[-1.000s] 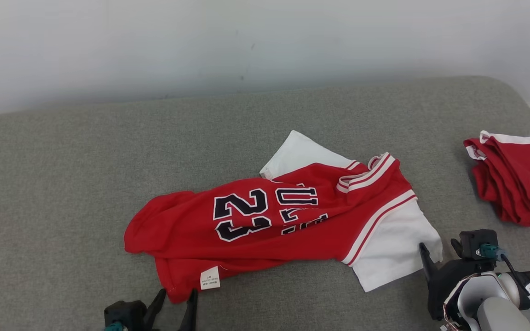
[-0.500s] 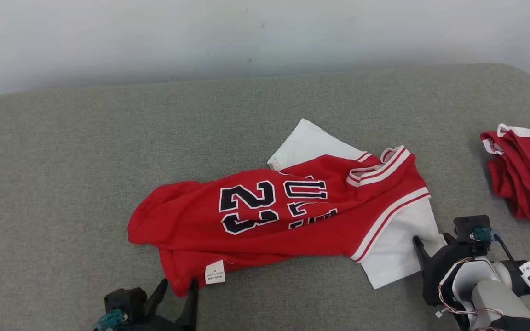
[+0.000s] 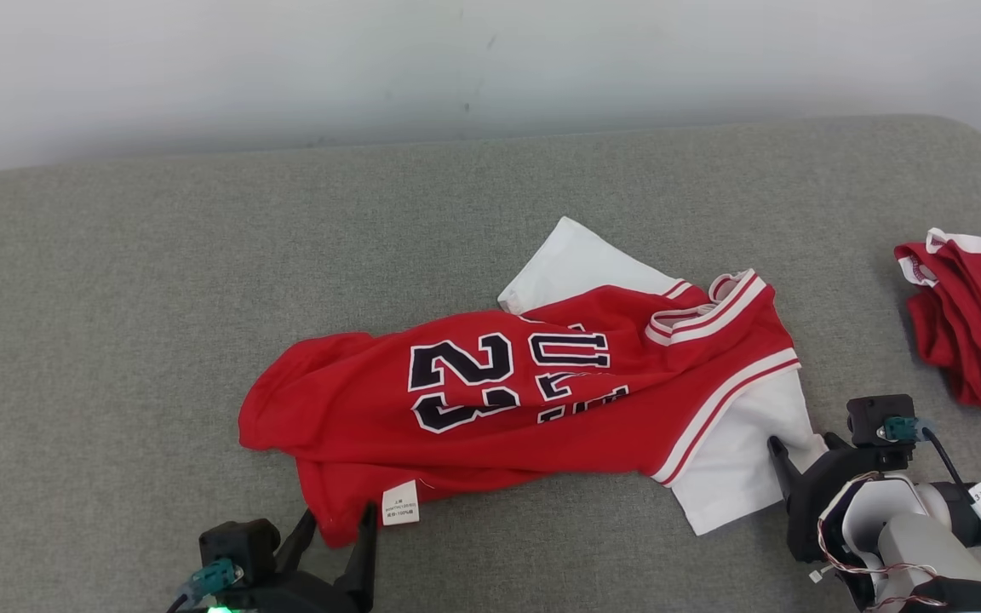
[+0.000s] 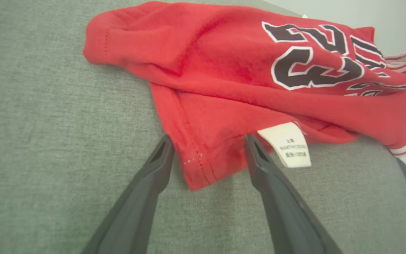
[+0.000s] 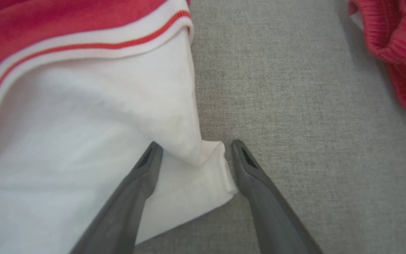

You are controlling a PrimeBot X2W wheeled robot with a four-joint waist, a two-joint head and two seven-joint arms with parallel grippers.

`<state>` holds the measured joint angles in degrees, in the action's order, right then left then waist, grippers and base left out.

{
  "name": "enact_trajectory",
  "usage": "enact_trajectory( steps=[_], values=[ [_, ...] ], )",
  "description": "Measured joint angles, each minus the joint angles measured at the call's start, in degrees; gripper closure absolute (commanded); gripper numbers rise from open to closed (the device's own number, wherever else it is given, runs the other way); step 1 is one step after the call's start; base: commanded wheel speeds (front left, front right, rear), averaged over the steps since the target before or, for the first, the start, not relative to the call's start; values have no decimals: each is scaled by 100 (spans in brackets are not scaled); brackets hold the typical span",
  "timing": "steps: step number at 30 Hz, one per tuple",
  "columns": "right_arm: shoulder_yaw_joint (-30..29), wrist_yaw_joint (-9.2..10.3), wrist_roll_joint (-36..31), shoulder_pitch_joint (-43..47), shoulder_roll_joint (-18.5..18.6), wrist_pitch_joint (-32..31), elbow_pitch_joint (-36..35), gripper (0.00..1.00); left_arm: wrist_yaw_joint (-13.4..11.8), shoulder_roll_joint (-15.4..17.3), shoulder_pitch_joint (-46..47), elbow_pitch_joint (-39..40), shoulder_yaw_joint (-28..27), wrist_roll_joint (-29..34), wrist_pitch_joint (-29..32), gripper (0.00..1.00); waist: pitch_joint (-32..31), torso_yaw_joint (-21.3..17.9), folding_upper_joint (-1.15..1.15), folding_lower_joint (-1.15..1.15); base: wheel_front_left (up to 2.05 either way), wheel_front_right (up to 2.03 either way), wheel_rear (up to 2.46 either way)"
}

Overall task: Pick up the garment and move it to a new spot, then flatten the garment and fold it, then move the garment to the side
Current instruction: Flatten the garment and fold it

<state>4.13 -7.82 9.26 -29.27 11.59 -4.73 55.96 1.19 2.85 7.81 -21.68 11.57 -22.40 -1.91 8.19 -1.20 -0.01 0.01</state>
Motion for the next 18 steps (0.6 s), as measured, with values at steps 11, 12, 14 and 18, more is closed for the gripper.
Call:
enact_trajectory(
  steps=[11,12,14,18],
  values=[
    [-13,1,24,-9,-9,58,83,0,-210,0,-360,655,248,-153,331,0,-44,24,1,0,0,0,0],
    [-13,1,24,-9,-8,66,93,0,-188,-1,-364,692,258,-155,321,0,-48,28,1,0,0,0,0],
    [-10,1,24,-9,-7,67,103,0,-182,3,-363,719,277,-157,339,0,-55,30,1,0,0,0,0],
    [10,1,24,-24,-9,66,118,0,-169,25,-328,669,299,-160,341,4,-52,8,1,0,0,0,0]
  ],
)
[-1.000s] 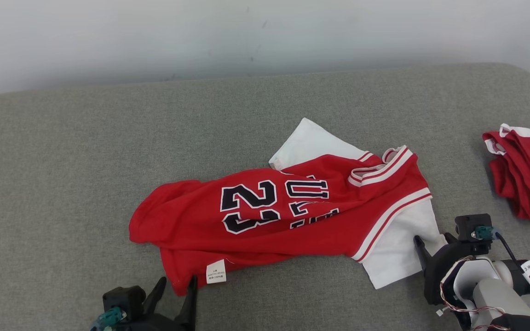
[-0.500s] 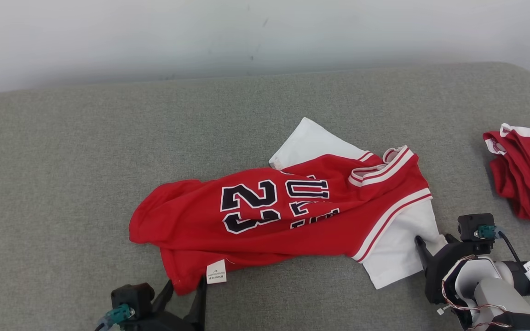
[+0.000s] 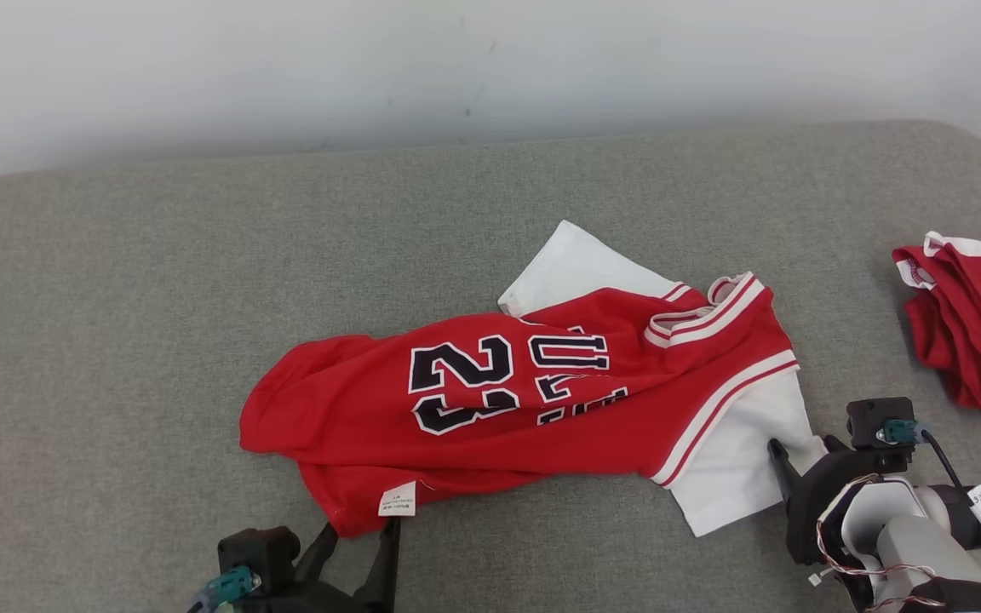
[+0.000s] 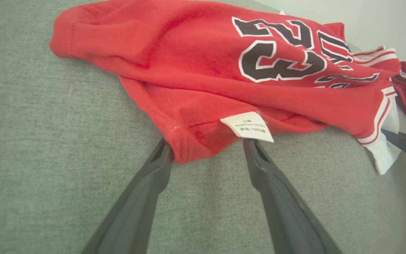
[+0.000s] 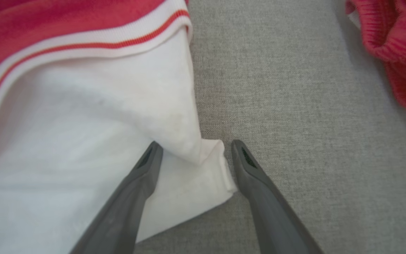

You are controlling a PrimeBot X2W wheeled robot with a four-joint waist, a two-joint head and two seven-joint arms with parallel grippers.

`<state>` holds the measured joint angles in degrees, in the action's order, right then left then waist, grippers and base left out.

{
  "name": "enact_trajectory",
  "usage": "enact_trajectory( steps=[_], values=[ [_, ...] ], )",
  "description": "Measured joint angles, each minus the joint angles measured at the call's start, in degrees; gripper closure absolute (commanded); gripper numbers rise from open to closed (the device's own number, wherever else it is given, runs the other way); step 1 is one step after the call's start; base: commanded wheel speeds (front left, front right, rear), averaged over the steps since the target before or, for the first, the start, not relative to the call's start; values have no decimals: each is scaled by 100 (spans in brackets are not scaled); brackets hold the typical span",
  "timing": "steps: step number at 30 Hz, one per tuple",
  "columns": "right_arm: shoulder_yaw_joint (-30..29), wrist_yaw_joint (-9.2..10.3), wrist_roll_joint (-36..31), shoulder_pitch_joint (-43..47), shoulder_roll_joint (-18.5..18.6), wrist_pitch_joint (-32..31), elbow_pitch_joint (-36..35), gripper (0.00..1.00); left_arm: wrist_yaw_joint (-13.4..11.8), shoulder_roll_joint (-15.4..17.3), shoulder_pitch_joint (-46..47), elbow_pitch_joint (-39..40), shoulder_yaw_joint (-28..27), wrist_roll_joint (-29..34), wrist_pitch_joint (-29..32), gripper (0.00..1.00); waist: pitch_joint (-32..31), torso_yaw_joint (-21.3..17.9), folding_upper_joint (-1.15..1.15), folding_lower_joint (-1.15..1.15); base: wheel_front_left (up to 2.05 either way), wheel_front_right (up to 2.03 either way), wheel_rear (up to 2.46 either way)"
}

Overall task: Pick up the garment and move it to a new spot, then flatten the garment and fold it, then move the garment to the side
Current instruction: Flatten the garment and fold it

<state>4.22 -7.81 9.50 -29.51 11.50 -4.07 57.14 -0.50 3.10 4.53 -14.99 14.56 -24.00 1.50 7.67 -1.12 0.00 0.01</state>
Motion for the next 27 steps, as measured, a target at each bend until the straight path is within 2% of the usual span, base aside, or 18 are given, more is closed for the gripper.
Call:
enact_trajectory(
  steps=[1,2,3,4,7,13,14,15,16,17,23,27],
  values=[
    [5,0,0,-8,-1,0,2,0,0,3,23,-22,0,1,-9,8,4,-9,0,0,0,0,0],
    [13,0,0,-16,-3,-1,7,0,0,11,60,-52,1,4,-32,29,8,-21,0,0,0,0,0],
    [14,0,0,-23,-4,-2,11,0,0,23,108,-92,-2,5,-36,29,13,-33,0,0,0,0,0],
    [14,0,0,-29,-5,-4,14,0,0,34,147,-127,-12,7,-62,34,19,-43,0,0,0,0,0],
    [23,-8,10,-49,-5,-38,21,0,-12,62,231,-260,-46,23,-213,100,34,-75,0,0,0,0,0],
    [29,-9,110,-58,-5,-69,51,0,-15,114,330,-498,-85,25,-357,100,43,-116,0,0,0,0,0],
    [30,-9,136,-58,-5,-78,53,6,-4,118,342,-524,-80,21,-365,100,42,-116,0,0,0,0,0],
    [36,-8,165,-59,-4,-103,56,41,2,120,346,-548,-76,21,-394,100,37,-113,0,0,0,0,0],
    [53,-8,190,-58,-2,-121,71,62,7,121,346,-569,-71,19,-408,100,29,-107,0,0,0,0,0],
    [67,-8,212,-57,5,-142,81,100,9,121,346,-582,-66,14,-426,100,18,-102,0,0,0,0,0],
    [115,18,469,80,37,-192,42,100,63,114,325,-608,-55,-65,-590,100,-69,-79,0,-1,0,0,0],
    [115,25,880,297,-20,-98,-209,100,142,109,242,-583,-73,-144,-719,100,-162,-91,1,-1,0,0,0]
  ],
)
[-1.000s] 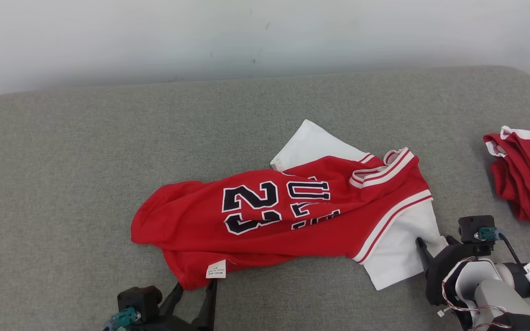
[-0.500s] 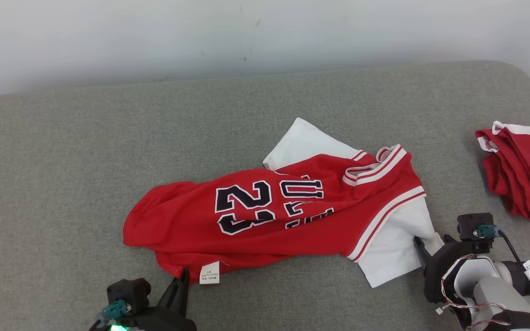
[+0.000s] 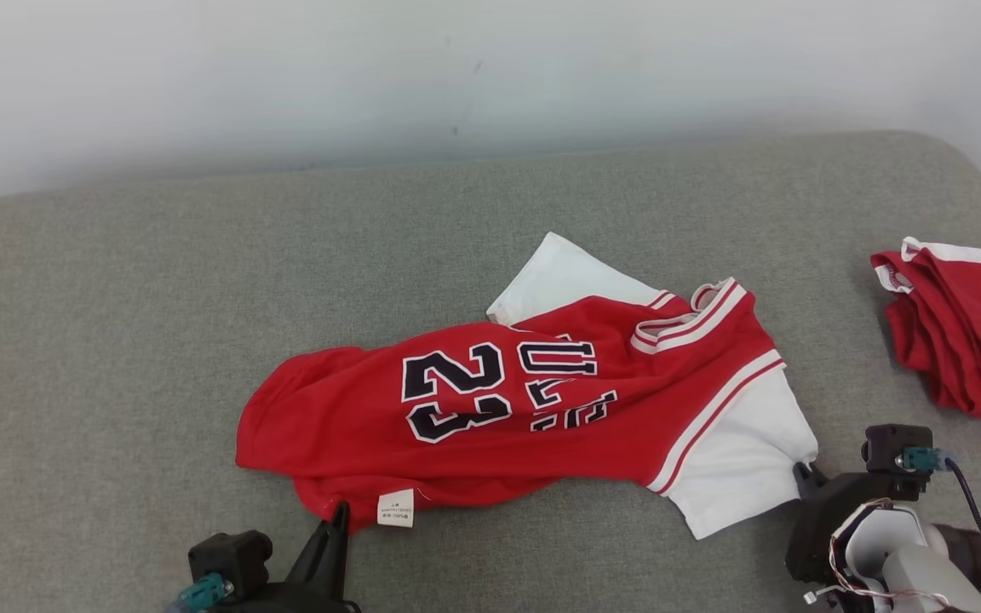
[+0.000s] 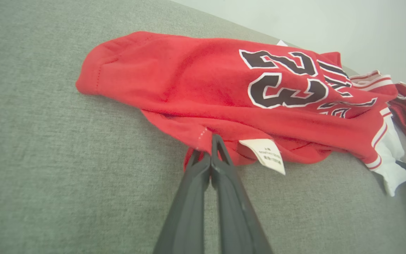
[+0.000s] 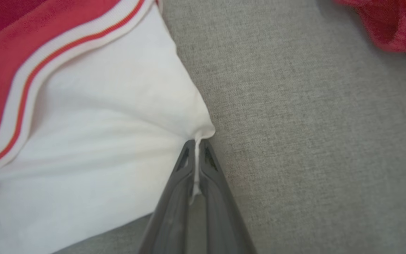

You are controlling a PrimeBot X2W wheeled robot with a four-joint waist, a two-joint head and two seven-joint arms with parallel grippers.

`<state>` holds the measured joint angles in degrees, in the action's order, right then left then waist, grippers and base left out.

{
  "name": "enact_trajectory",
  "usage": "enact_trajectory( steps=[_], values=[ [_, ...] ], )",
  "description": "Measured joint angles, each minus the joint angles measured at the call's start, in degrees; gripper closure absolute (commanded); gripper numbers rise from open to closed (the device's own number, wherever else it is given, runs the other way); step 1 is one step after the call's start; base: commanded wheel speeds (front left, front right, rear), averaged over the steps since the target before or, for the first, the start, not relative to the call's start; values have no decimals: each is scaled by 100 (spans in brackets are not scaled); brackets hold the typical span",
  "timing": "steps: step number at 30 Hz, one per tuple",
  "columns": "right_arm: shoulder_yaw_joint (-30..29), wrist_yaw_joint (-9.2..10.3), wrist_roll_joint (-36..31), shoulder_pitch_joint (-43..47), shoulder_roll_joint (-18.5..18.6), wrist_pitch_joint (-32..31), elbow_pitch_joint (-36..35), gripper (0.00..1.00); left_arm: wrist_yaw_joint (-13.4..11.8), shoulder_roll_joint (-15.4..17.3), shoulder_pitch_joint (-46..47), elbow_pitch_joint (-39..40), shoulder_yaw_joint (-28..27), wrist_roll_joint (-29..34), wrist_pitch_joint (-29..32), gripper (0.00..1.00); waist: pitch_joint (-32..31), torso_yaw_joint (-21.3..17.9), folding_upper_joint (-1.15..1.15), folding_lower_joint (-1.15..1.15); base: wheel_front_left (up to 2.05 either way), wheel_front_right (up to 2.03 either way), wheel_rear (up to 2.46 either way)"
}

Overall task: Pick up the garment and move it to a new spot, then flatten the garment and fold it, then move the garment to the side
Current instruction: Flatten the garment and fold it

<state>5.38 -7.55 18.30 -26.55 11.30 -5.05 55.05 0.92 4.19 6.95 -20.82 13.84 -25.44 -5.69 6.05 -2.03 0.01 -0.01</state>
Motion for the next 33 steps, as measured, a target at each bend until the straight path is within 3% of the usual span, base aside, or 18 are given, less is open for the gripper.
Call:
enact_trajectory(
  steps=[8,19,27,30,33],
  values=[
    [218,1,1101,450,10,-56,-1449,100,16,25,-31,428,-116,-215,-105,100,-231,-97,0,0,0,0,0],
    [227,1,1690,572,293,-650,-4033,100,-31,409,445,1338,-428,-389,269,100,-447,-222,0,1,0,0,0],
    [377,1,1852,-717,314,-1266,-5174,100,213,940,1969,1853,-711,-679,971,100,-261,-315,0,0,0,0,0],
    [516,1,1872,-1464,315,-1417,-5196,100,249,1227,2562,1904,-801,-659,1232,100,-137,-384,0,0,0,0,0],
    [550,1,1756,-2309,311,-1452,-4924,100,267,1307,3206,1857,-896,-811,1440,100,56,-443,0,0,0,0,0]
  ],
)
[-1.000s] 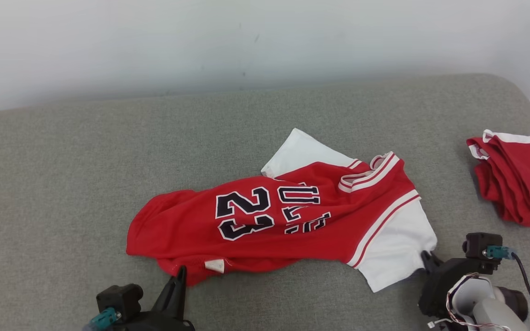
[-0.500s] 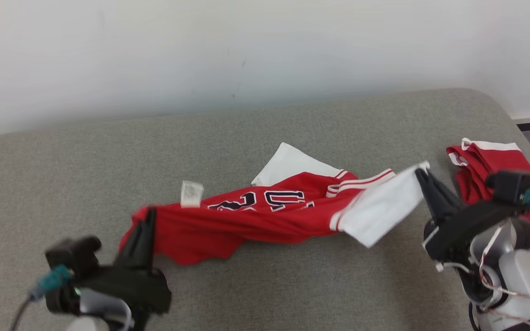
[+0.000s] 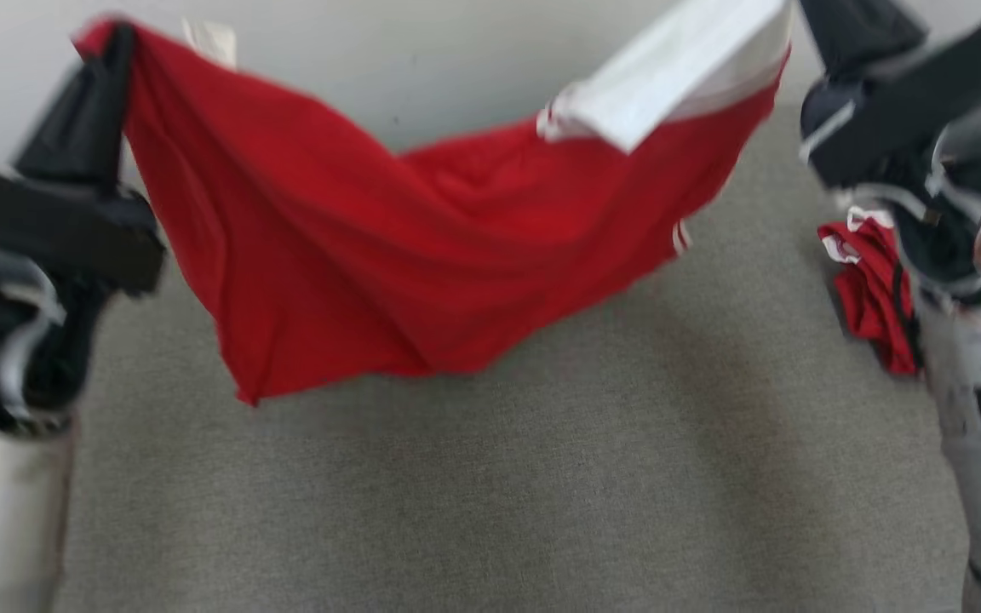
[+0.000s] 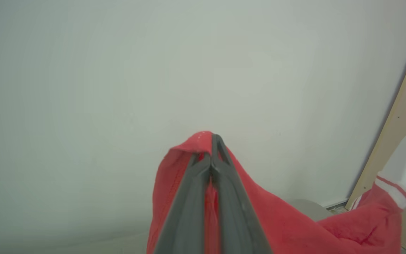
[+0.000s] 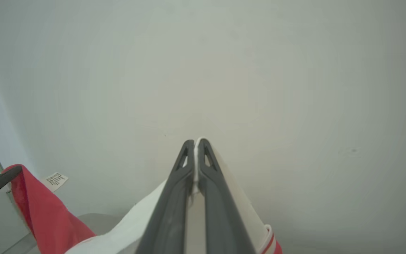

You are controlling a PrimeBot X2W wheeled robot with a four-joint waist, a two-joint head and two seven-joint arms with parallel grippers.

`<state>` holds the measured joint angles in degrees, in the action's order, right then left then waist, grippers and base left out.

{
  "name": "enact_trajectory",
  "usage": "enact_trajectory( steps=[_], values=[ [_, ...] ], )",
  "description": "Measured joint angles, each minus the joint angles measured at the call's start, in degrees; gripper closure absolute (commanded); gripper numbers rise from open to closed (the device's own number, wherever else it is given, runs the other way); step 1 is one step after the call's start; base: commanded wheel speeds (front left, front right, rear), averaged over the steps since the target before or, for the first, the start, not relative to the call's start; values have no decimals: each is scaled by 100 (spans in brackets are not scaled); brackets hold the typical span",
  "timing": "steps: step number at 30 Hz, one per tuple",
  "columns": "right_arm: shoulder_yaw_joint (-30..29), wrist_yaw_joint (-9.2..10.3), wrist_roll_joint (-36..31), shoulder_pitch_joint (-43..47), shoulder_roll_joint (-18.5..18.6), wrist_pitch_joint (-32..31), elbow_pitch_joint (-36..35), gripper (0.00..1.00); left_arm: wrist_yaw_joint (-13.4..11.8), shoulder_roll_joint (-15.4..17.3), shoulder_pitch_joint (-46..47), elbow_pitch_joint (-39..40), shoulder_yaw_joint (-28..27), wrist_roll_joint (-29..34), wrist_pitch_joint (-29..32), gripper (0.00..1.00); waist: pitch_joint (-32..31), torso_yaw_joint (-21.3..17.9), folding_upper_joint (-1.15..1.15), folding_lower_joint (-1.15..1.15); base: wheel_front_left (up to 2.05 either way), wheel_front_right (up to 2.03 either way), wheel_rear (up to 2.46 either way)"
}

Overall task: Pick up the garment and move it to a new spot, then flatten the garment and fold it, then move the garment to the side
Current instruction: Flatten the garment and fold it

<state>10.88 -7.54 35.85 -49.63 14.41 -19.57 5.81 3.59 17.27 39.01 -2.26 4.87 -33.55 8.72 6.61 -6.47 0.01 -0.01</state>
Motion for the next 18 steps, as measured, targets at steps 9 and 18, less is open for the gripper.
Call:
enact_trajectory(
  steps=[9,18],
  values=[
    [-243,0,-578,-2332,-433,535,1553,100,86,277,2314,-666,-81,119,29,100,1008,-100,0,-1,0,0,0],
    [-1978,0,-1484,-4389,-1011,2528,2836,100,145,165,4182,-1528,-176,347,-1171,100,2346,-158,1,-2,0,0,0]
  ],
)
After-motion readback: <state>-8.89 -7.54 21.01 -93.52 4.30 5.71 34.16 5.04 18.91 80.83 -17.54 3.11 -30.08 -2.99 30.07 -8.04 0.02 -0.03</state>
